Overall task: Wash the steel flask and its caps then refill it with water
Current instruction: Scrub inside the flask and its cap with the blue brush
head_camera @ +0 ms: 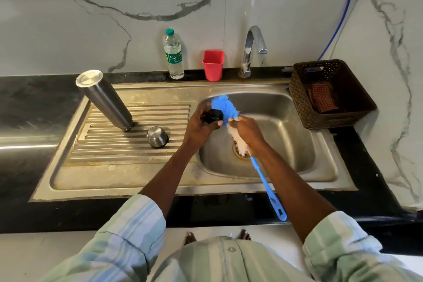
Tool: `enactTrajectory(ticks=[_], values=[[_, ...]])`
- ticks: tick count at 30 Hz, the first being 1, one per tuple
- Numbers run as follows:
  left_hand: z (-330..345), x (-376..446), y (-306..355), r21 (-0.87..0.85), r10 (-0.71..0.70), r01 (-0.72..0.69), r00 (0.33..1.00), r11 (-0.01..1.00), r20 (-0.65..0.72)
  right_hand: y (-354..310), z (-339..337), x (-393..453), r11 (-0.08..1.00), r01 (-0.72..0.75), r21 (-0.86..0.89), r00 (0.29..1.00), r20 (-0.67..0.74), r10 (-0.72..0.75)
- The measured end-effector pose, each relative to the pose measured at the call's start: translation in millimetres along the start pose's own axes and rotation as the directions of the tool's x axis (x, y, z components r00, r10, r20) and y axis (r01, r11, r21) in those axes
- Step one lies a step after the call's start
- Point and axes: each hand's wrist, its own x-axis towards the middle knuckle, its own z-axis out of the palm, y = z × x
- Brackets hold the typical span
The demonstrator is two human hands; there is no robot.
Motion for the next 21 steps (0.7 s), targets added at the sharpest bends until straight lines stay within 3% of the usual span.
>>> enactTrajectory(ticks=[1,3,6,8,12,17,21], values=[[1,-2,3,-0.160,-0.056,0.051,0.998,0.986,-0.025,1,0,-3,0.997,-0.040,0.073,0.999,0.018,0.039],[3,-4,8,-0.500,-0.227,0.169,0.972,0.849,-0.056,9,8,-7,0.996,-0.060,0.063,0.998,0.013,0.059],[4,-4,6,-0.704,-0.381,0.210,0.920,0.679,-0.092,22,27,-12,0.997,-0.056,-0.045,0.998,-0.002,0.056],[9,-4,4,-0.710,-0.419,0.223,0.901,0.667,-0.110,20,32,-15,0.997,-0.073,-0.026,0.997,-0.024,0.073],[22,-8,7,-0.664,-0.425,0.262,0.900,0.700,-0.093,1,17,-5,0.981,-0.089,0.171,0.993,-0.058,0.100],[18,2,8,-0.710,-0.438,0.152,0.866,0.688,-0.239,6,29,-21,0.960,-0.170,0.222,0.985,0.026,0.169],[22,-3,1,-0.606,-0.342,0.089,0.885,0.791,-0.315,0,35,-17,0.896,-0.256,0.362,0.967,0.108,0.233]])
